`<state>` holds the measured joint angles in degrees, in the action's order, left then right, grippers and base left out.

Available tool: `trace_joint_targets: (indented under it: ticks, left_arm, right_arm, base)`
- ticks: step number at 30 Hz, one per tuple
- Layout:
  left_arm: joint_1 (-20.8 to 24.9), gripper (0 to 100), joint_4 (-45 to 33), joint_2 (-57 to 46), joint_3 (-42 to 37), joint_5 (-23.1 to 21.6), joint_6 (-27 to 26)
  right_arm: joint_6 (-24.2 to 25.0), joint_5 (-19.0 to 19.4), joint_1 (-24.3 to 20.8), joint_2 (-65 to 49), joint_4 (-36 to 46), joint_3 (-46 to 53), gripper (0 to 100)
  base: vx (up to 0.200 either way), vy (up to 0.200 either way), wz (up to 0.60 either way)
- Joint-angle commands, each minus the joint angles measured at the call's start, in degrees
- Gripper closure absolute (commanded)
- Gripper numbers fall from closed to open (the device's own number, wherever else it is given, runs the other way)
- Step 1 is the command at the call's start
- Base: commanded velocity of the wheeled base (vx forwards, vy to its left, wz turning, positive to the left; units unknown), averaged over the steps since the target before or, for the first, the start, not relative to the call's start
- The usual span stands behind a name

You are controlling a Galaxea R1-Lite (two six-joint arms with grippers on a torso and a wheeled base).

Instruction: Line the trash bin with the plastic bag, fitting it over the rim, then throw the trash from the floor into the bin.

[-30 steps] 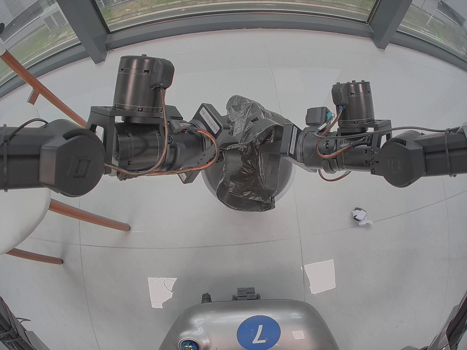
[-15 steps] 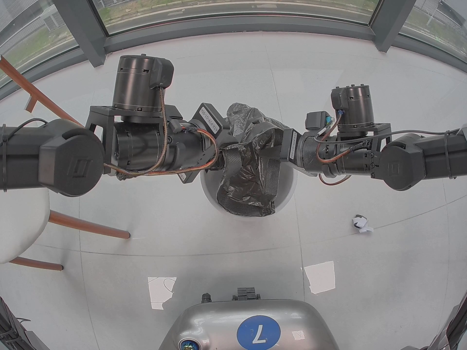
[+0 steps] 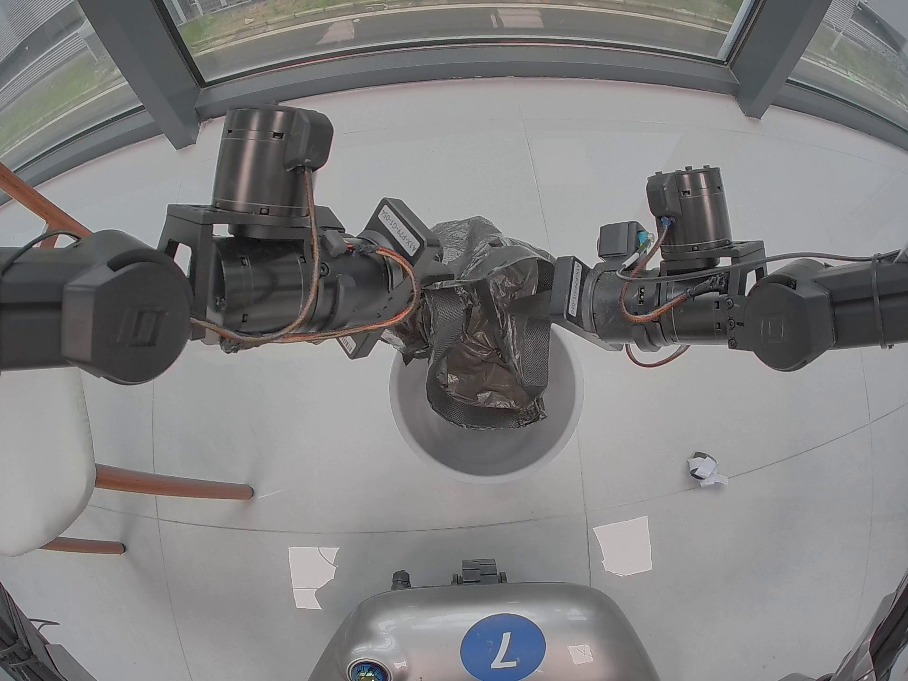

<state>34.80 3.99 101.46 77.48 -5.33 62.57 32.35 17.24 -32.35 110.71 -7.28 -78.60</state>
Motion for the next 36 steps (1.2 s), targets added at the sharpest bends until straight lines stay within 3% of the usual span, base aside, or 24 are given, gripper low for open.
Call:
trace_joint_targets:
  ticks: [1,10,15,21,26,36]
  left_arm:
    - [1.1,100,-2.5,-2.6,-1.5,-0.3,0.6]
    - [8.3,100,-3.6,-6.8,-6.3,-1.4,3.4]
    - [10.8,100,-3.6,-7.2,-6.5,-2.3,7.7]
    - [11.8,100,-7.5,-8.2,-6.8,-4.2,9.3]
    - [11.8,100,-10.1,-8.3,-8.6,-4.4,9.1]
    - [10.5,100,-10.0,-5.7,-11.0,-1.2,9.1]
  right_arm:
    - [0.1,0.2,-1.7,-4.7,2.4,2.8,100]
    - [0.2,0.5,-3.6,-12.3,7.3,9.5,100]
    - [0.9,0.6,-5.6,-15.8,11.2,10.8,100]
    - [4.8,0.7,-8.6,-18.7,14.4,10.9,100]
    - [5.1,0.7,-10.3,-19.0,16.4,11.1,100]
    - [5.1,0.6,-12.6,-15.4,16.1,10.8,100]
  base:
    - [0.0,0.0,0.0]
    - [0.0,0.0,0.0]
    - [0.0,0.0,0.0]
    - [0.0,0.0,0.0]
    - [0.0,0.0,0.0]
    - [0.0,0.0,0.0]
